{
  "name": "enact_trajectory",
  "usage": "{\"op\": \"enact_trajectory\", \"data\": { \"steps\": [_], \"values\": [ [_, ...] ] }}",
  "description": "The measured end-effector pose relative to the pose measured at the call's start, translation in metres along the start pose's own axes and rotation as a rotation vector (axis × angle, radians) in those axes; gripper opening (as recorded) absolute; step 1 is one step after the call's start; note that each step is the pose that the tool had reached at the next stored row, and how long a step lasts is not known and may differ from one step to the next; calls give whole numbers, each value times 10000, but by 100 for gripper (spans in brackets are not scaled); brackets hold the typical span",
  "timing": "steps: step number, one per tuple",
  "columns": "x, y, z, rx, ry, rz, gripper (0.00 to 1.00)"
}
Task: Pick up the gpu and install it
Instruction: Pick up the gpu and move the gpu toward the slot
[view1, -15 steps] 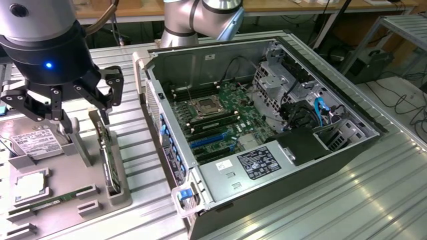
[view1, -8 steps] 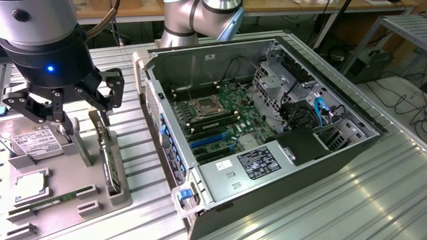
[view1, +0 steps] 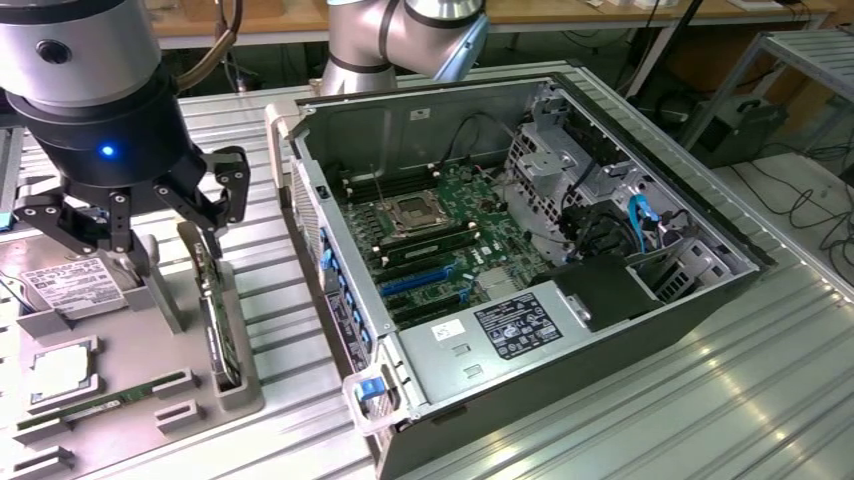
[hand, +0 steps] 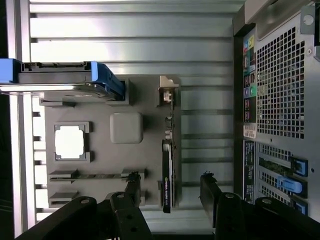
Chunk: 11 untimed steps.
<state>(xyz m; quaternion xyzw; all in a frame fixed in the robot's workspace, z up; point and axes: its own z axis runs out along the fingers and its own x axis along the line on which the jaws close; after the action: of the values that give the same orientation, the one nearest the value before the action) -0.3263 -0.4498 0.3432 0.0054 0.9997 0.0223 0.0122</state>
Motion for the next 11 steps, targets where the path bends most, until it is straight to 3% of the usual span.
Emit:
{"op": "enact_trajectory", "data": {
  "steps": [11],
  "values": [
    [2, -6, 94, -1, 0, -8, 60]
  ]
}}
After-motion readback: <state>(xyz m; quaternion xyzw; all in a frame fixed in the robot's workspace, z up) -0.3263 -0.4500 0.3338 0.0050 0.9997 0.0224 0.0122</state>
